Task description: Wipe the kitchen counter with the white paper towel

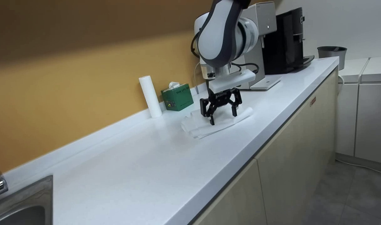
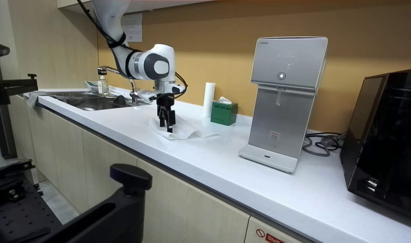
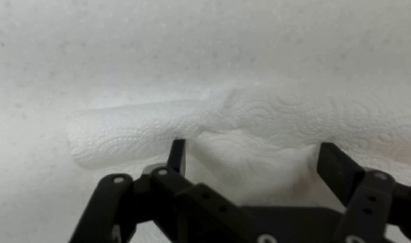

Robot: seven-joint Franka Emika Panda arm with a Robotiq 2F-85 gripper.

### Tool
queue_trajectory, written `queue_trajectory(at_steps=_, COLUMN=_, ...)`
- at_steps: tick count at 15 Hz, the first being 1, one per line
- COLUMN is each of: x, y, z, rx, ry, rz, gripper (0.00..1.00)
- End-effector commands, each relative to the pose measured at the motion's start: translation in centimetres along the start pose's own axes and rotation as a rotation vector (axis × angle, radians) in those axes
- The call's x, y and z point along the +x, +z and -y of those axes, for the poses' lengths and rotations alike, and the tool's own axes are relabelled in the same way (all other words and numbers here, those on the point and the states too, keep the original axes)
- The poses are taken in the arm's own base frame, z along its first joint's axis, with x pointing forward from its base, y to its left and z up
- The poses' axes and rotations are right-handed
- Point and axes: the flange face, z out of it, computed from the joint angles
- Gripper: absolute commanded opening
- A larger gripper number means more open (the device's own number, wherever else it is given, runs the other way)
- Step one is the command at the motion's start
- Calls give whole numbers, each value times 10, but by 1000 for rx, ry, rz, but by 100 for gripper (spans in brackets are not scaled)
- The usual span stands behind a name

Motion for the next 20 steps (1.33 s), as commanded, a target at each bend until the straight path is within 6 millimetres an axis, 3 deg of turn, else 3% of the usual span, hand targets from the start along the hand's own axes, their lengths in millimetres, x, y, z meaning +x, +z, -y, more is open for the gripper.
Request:
queue_trajectory(at_steps=1, x=6, y=8, z=10, rx=4, ry=-5, rz=13, gripper=74)
queue_trajectory(at_steps=11, x=9, y=-3, z=6, rx=7, ry=-9, rz=-1, gripper=5)
queue_trajectory(at_steps=13, x=10, y=-2, z=-3, rx=-8, ry=8, rz=0, gripper=0)
queue_trajectory(at_steps=16, x=15, y=-3, z=-30, rx=-36, ry=64, rz=-4, gripper=2)
queue_trajectory(at_steps=20, x=24, y=-5, z=-92, rx=-93, ry=180, rz=-17, gripper=1)
